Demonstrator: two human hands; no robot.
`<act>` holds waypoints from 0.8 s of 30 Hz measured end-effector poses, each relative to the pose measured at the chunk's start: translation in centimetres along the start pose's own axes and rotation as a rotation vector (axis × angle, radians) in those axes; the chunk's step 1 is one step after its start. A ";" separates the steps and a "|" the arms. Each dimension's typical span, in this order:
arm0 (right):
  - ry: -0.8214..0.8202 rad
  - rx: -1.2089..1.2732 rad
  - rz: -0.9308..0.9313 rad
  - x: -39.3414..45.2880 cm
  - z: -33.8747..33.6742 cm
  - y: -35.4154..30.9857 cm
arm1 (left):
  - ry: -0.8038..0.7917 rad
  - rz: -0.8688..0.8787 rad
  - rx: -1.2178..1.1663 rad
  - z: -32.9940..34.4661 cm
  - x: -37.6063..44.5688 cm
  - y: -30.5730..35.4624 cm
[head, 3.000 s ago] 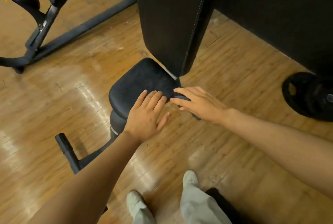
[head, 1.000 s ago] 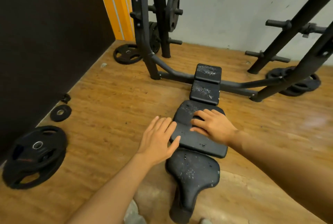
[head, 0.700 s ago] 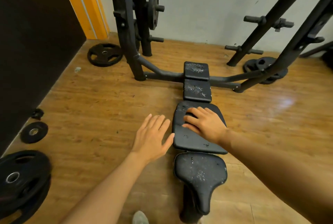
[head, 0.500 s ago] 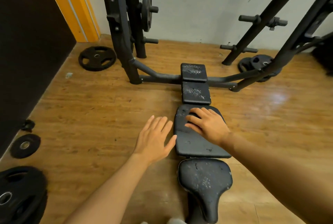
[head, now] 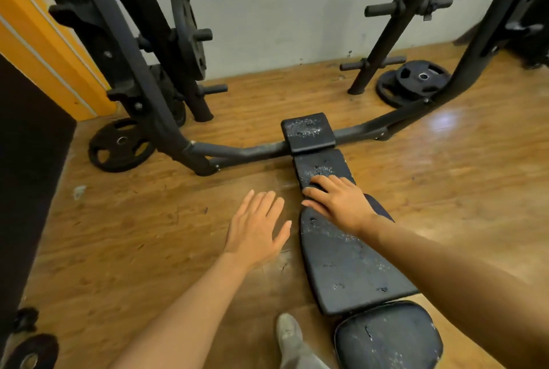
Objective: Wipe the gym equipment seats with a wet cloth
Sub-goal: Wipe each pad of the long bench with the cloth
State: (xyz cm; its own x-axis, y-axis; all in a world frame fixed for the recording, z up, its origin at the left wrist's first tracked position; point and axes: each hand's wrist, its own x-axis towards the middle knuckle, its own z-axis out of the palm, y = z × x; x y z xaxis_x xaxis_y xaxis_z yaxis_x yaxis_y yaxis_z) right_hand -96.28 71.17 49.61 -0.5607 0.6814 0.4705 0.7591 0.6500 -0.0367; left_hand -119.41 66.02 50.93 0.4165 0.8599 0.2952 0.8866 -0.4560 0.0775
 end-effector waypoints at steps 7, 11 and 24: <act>0.014 -0.045 0.128 6.9 3.4 4.3 | -0.056 0.026 -0.061 2.7 8.1 -7.2; 0.001 -0.068 0.237 9.8 6.0 6.4 | -0.119 0.087 -0.087 5.5 13.0 -11.8; -0.022 -0.068 0.396 16.2 17.8 14.5 | -0.247 0.218 -0.107 14.6 26.3 -19.9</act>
State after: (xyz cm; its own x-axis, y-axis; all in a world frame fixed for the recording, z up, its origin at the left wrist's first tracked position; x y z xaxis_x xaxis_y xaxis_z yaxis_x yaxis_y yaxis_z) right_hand -100.23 97.62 40.98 -0.2262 0.8822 0.4129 0.9377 0.3119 -0.1527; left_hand -123.13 101.08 43.22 0.6418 0.7629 0.0778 0.7504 -0.6457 0.1413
